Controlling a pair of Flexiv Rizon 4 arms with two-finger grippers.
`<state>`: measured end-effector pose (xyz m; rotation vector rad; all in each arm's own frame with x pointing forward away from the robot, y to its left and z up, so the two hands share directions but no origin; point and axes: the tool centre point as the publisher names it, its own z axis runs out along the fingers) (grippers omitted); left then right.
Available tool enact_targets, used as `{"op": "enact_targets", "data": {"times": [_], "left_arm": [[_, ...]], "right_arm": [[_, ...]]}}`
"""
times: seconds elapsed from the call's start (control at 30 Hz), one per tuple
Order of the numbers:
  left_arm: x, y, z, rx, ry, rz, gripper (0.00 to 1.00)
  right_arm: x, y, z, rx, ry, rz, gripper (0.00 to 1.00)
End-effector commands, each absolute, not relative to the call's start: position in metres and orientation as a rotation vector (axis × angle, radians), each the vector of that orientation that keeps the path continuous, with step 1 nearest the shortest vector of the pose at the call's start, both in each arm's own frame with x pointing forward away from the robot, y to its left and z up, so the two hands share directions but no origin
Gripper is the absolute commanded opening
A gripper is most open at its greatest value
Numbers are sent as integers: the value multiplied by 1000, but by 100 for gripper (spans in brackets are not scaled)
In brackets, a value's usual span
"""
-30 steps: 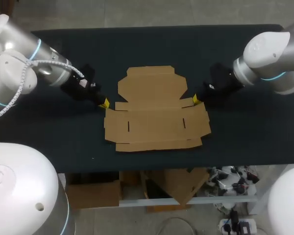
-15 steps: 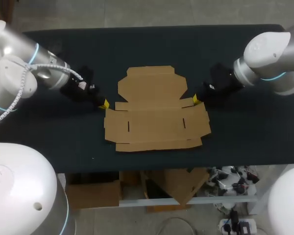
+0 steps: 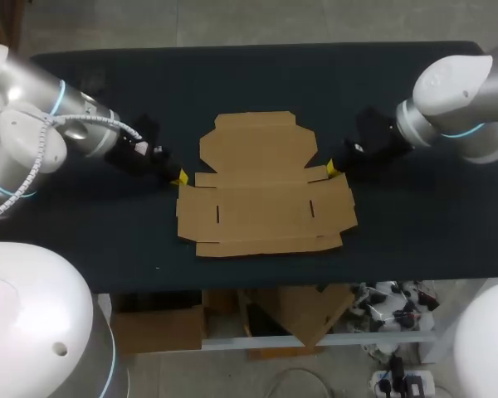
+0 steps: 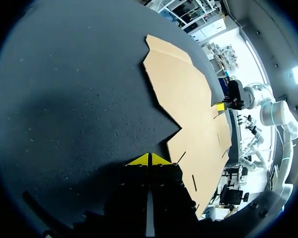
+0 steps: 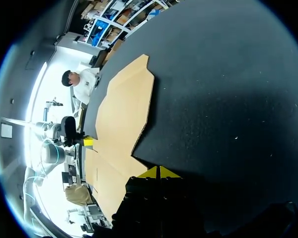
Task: Assemble the packaging by folding the flat box into shape, placing the metal phone stand inside, and closing the box properly
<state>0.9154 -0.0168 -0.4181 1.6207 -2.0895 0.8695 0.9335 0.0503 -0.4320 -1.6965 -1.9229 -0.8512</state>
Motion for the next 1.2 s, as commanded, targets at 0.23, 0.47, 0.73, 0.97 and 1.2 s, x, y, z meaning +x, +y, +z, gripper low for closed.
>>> {"op": "enact_targets", "data": {"times": [0.23,0.47,0.73,0.97,1.2], "left_arm": [[916,-22,-426,1603,-2080,883,0],[917,-26,-427,1589,-2073,888,0],[918,-29,-428,1571,-2064,898,0],[917,-31,-428,1565,-2060,902,0],[917,-32,-428,1561,-2060,903,0]], "right_arm": [[935,51,-437,-1692,-1920,-868,0],[935,52,-436,-1688,-1916,-889,0],[935,54,-436,-1684,-1907,-917,0],[934,57,-434,-1680,-1902,-931,0],[931,61,-432,-1686,-1900,-931,0]]}}
